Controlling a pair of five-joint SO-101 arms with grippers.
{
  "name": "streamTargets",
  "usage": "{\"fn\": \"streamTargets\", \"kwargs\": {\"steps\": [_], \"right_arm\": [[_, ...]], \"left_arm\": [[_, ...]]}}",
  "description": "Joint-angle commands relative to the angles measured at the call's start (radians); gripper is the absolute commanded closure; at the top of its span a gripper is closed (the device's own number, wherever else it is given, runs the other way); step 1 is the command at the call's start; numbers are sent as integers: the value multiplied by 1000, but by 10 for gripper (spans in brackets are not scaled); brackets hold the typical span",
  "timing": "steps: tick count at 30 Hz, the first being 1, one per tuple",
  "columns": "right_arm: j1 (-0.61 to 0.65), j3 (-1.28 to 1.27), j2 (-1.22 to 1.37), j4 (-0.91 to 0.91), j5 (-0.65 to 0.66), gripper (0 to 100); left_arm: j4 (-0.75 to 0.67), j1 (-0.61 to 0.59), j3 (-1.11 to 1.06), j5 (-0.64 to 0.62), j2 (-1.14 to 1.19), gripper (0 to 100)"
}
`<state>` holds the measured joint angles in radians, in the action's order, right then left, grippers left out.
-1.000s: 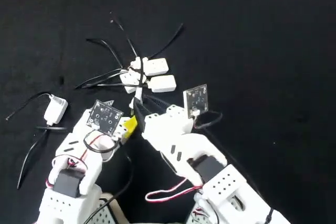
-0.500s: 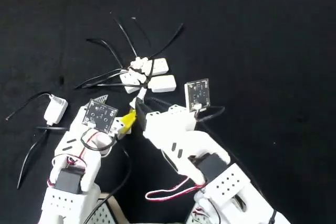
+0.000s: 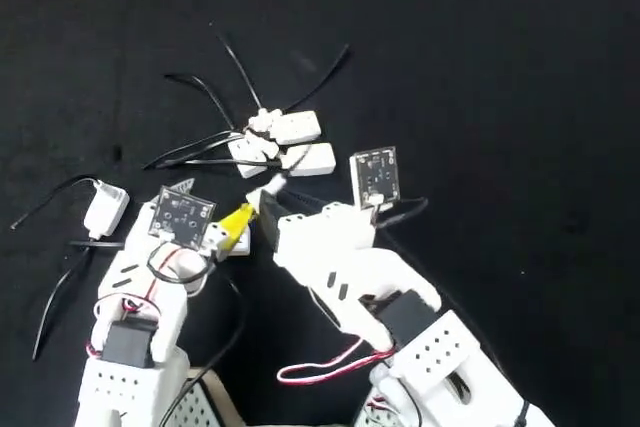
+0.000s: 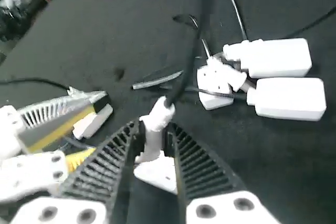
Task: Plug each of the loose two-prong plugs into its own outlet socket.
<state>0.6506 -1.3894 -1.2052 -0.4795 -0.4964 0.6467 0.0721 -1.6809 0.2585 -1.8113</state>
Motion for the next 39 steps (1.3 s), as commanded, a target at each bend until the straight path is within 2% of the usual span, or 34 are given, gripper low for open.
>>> {"fn": "streamTargets", "kwargs": {"steps": [1, 4, 10, 18, 22, 27, 29, 32, 34, 37, 39], "right_arm": [[-2, 58, 7, -83, 0, 987], [6, 59, 7, -100, 0, 987], [103, 54, 7, -127, 49, 987], [100, 58, 7, -140, 49, 987], [89, 64, 7, -149, 75, 987], [-66, 211, 16, -368, 103, 987], [-81, 226, 18, -413, 97, 986], [-80, 180, 30, -347, -5, 986], [-78, 159, 77, -282, -17, 969], [-69, 171, 213, -221, 71, 915], [-60, 229, 334, -215, 175, 883]], "left_arm": [[-41, -21, -16, -3, -11, 684], [-41, -21, -16, -3, -11, 684], [-41, -25, -18, -3, -11, 683], [-32, -30, -18, 0, -9, 685], [-12, -33, -18, 89, -6, 686], [87, -174, -8, 172, -9, 686], [118, -249, -8, 178, -9, 686], [160, -346, -8, 178, -9, 686], [187, -397, -8, 178, -9, 686], [233, -438, -8, 178, -9, 686], [250, -441, -10, 178, -9, 686]]}}
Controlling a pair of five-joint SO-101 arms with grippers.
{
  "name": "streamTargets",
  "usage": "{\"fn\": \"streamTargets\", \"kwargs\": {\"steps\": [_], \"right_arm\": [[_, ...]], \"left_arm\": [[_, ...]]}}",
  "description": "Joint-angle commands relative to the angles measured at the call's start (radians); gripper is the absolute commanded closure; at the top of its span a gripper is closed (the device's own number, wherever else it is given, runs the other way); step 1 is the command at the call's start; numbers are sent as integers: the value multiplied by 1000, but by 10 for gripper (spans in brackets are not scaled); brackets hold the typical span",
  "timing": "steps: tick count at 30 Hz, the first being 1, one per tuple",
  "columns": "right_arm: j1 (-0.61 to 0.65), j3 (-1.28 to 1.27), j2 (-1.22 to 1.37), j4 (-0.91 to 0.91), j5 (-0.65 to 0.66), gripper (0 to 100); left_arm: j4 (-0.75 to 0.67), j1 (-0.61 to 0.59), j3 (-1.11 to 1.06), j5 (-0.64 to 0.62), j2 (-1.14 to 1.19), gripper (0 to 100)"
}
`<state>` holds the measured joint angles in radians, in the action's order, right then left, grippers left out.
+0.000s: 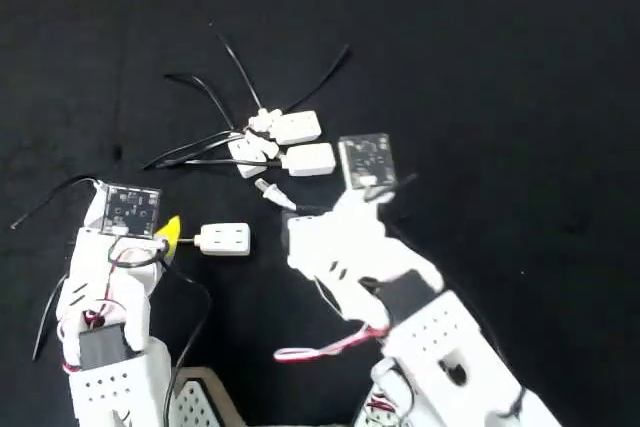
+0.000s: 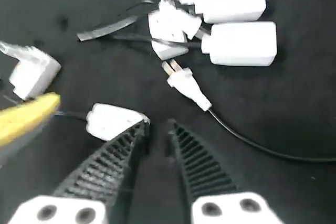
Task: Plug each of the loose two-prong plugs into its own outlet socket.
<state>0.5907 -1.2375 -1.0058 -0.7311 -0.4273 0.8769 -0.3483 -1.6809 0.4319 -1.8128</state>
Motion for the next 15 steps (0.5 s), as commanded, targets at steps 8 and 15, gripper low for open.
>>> {"fn": "streamTargets", "kwargs": {"steps": [8, 15], "right_arm": [[-52, 527, 727, -81, 620, 814], [-54, 685, 1012, -58, 756, 743]], "left_arm": [[0, -30, 21, -3, -6, 687], [29, -25, -19, -9, -6, 727]]}}
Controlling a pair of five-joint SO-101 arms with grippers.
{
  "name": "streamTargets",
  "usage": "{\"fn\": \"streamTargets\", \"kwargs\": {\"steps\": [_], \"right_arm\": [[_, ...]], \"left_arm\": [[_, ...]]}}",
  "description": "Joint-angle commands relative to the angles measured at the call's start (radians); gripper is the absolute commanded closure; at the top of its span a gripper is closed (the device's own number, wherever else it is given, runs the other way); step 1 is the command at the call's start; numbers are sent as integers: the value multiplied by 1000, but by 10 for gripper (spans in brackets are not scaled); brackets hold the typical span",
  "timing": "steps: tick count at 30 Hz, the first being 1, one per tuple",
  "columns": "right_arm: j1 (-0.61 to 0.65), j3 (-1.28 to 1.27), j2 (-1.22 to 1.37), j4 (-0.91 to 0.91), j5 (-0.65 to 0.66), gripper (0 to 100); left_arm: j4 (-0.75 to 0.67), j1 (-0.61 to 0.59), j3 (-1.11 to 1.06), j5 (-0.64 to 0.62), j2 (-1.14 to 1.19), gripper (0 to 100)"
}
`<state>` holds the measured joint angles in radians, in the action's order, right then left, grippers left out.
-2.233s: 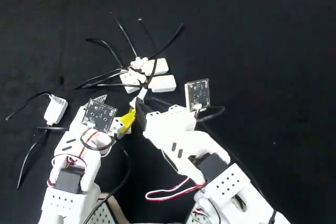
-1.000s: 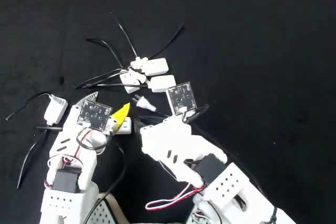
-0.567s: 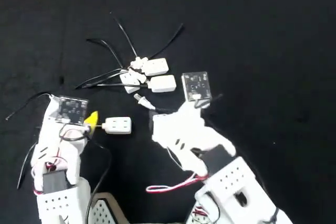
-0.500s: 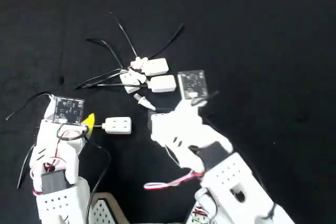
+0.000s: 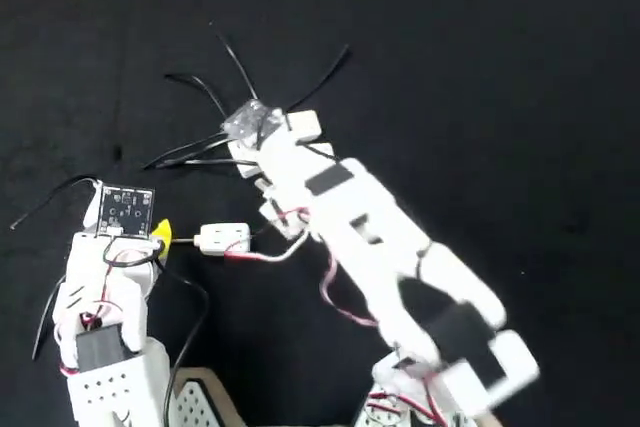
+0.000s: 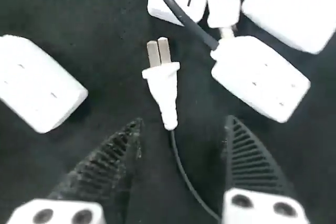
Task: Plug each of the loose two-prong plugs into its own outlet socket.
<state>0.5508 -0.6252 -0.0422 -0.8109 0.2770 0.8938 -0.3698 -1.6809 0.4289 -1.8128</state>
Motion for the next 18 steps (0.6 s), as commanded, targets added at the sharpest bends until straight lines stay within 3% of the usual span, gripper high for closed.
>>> {"fn": "streamTargets", "kwargs": {"steps": [1, 7, 9, 12, 18], "right_arm": [[-14, 71, 59, 23, 68, 743], [-8, 77, 101, 25, 115, 750], [-11, 77, 113, 25, 157, 804], [-12, 81, 134, 28, 193, 974], [-14, 84, 74, -51, 196, 988]], "left_arm": [[20, 1, -18, -5, -6, 728], [72, 61, -18, 71, -5, 728], [77, 64, -18, 83, -5, 728], [77, 59, -18, 84, -3, 728], [77, 59, -18, 84, -3, 728]]}}
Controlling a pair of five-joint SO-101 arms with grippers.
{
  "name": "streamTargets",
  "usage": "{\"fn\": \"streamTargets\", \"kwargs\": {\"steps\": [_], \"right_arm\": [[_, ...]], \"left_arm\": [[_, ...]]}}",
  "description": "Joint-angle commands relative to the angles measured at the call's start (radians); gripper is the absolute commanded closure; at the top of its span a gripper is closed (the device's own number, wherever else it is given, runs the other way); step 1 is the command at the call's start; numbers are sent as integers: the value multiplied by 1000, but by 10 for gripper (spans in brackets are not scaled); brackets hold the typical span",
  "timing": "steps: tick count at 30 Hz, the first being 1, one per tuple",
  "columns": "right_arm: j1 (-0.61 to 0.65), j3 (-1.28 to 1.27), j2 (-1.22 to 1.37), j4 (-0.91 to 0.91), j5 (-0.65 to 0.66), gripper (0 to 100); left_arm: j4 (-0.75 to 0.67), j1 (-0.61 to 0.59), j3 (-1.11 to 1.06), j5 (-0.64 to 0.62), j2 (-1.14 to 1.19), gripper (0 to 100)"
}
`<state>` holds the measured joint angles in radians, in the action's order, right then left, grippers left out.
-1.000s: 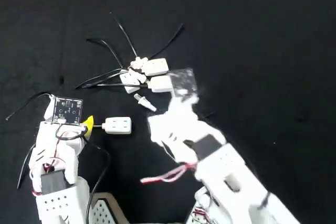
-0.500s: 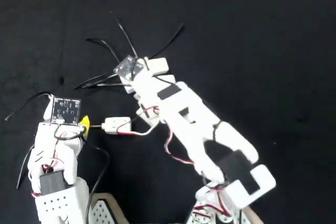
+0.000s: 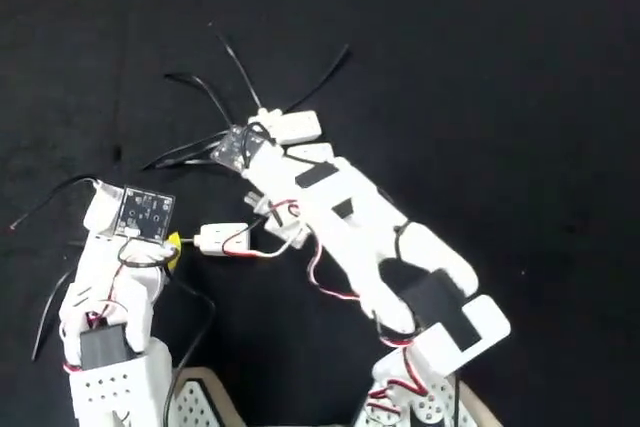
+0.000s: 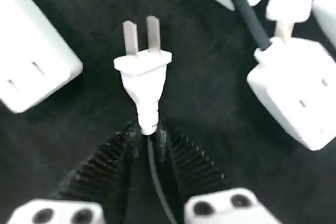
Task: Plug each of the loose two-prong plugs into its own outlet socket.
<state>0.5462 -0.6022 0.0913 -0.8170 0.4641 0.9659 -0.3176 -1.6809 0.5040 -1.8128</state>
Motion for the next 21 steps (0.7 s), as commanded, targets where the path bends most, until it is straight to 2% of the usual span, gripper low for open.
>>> {"fn": "streamTargets", "kwargs": {"steps": [1, 3, 6, 8, 11, 15, 18, 21], "right_arm": [[-11, 61, -93, -75, 15, 988], [-18, 61, -177, -152, 23, 988], [-48, 61, -332, -276, 141, 988], [-63, 71, -421, -405, 281, 988], [-107, 130, -452, -609, 572, 988], [-199, 191, -360, -586, 790, 986], [-204, 245, -268, -600, 813, 939], [-241, 305, -222, -605, 697, 851]], "left_arm": [[5, 7, -18, 9, -3, 728], [5, 5, -18, 11, -3, 728], [5, 5, -18, 11, -3, 728], [5, 5, -18, 11, -3, 728], [5, 12, -18, 11, -3, 728], [6, 13, -18, 11, -3, 728], [6, 13, -18, 11, -2, 728], [6, 13, -18, 11, -2, 728]]}}
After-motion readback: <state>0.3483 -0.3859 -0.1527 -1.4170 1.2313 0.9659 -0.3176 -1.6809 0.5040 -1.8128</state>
